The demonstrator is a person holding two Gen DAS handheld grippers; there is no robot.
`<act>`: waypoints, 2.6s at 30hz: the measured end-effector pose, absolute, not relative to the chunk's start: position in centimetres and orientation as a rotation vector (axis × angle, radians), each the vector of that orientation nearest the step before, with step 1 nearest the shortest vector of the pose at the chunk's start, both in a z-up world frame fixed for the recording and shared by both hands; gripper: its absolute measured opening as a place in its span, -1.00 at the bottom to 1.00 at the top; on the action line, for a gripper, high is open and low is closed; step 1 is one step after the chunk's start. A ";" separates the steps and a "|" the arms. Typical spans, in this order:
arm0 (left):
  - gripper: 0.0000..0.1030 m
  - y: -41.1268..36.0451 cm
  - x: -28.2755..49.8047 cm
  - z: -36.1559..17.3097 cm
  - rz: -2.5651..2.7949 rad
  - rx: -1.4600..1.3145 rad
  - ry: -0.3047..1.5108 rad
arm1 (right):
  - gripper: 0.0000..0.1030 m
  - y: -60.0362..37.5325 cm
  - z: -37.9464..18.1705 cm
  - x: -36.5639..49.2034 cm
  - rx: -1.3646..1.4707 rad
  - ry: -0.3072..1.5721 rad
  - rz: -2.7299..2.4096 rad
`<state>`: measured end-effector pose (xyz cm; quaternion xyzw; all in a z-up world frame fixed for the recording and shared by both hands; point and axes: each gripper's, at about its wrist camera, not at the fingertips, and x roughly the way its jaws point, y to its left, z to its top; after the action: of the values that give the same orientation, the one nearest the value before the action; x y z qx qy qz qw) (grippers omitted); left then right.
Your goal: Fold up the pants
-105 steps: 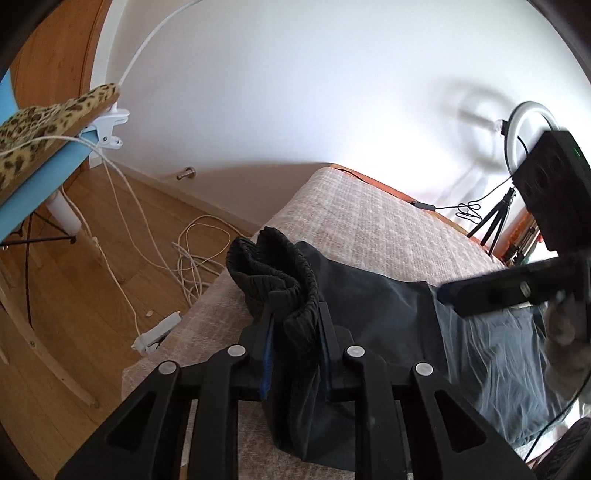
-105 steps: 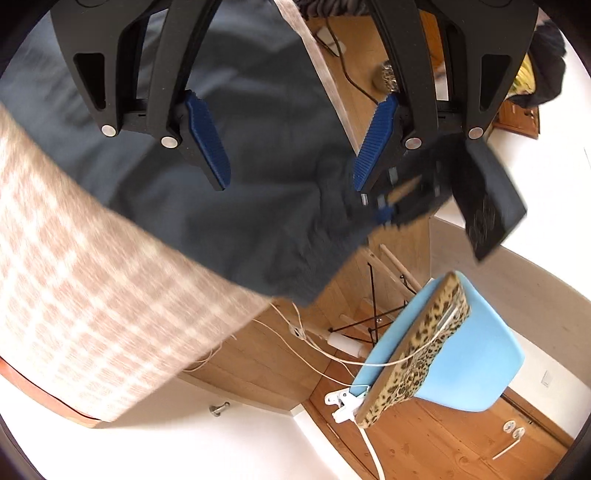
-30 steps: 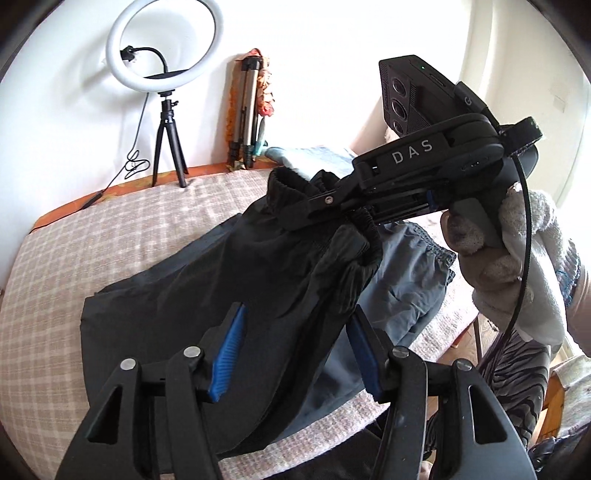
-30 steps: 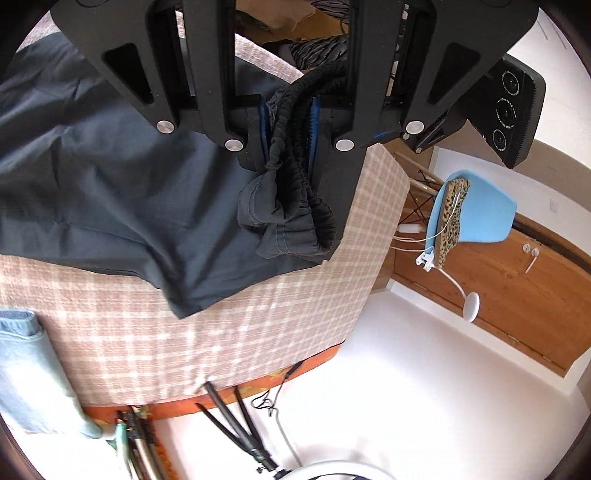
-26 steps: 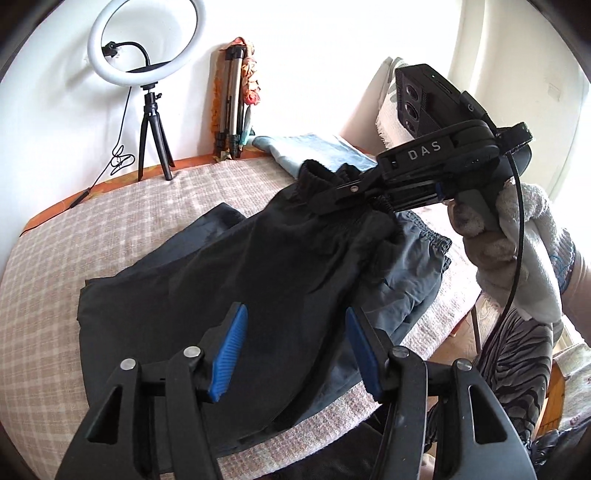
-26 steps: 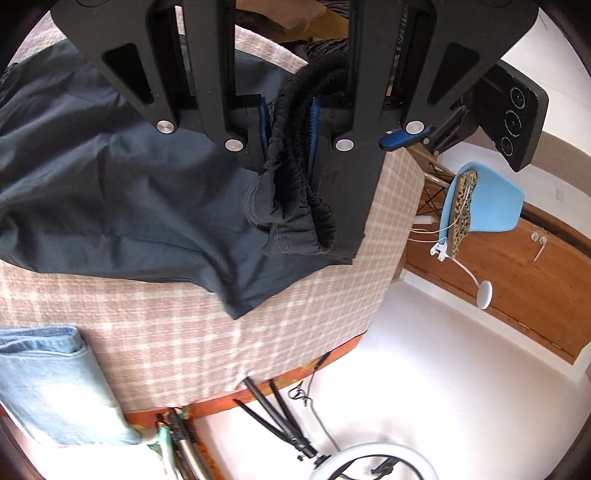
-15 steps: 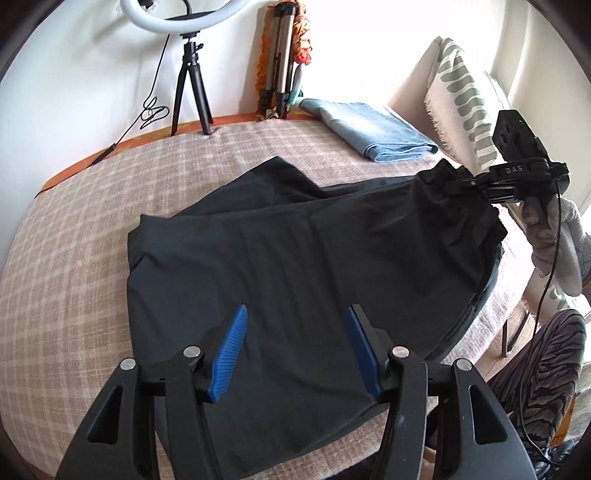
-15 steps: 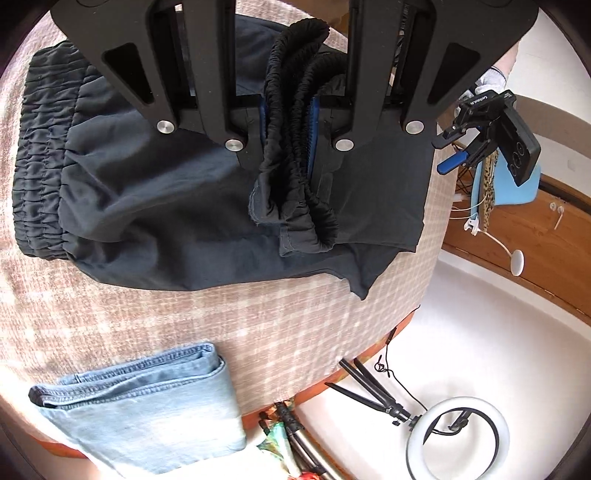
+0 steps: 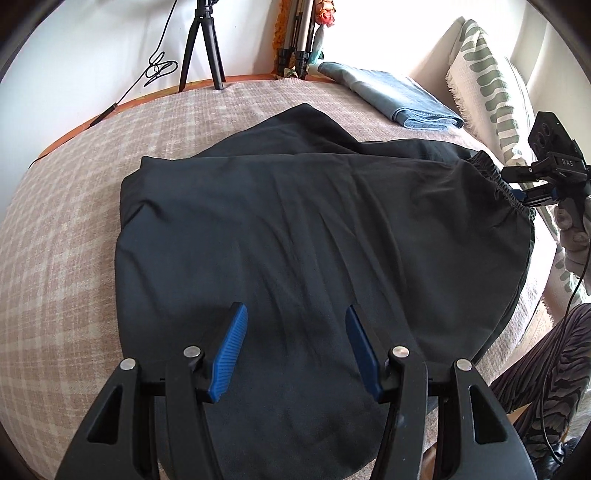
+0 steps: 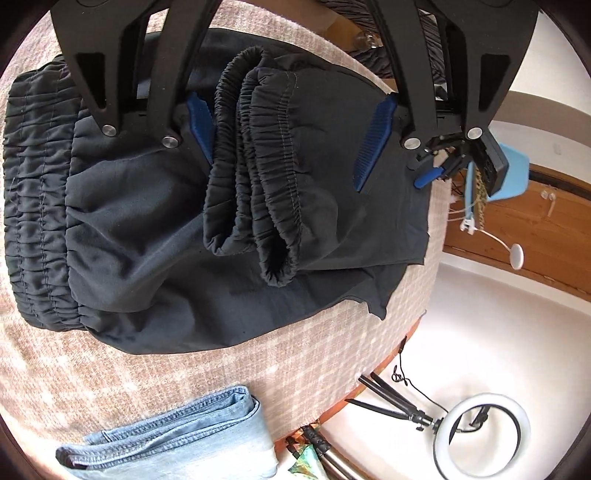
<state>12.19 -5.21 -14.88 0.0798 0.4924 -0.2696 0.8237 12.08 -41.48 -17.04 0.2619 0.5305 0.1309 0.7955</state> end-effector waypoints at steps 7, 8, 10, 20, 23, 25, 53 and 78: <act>0.03 -4.0 11.8 -13.0 -0.558 0.164 1.001 | -0.67 -40.8 -15.5 11.7 0.444 1.103 0.225; 0.03 -3.8 11.6 -12.6 -0.557 0.163 0.991 | -0.67 -41.4 -15.2 11.6 0.432 1.095 0.208; 0.03 -3.3 11.4 -12.0 -0.550 0.167 0.970 | -0.68 -42.6 -14.7 11.6 0.405 1.094 0.169; 0.03 -4.5 11.1 -13.2 -0.575 0.212 0.998 | -0.68 -47.6 -16.6 11.4 0.336 1.124 0.036; 0.03 -4.8 11.0 -14.1 -0.573 0.233 1.021 | -0.68 -47.3 -16.3 10.9 0.279 1.122 0.027; 0.03 -4.6 11.0 -14.2 -0.573 0.230 1.026 | -0.67 -47.0 -15.5 10.5 0.248 1.110 0.017; 0.03 -0.7 8.7 -15.1 -0.514 0.087 1.087 | -0.01 -15.1 -11.8 26.6 0.022 1.080 0.651; 0.03 0.2 7.2 -15.1 -0.591 0.039 1.109 | -0.92 -8.7 -17.8 32.7 -0.204 1.117 0.447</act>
<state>7.23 0.21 -15.10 0.0182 0.5185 -0.2766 0.8089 32.70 -8.71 -17.76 -0.0956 0.5244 0.2100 0.8196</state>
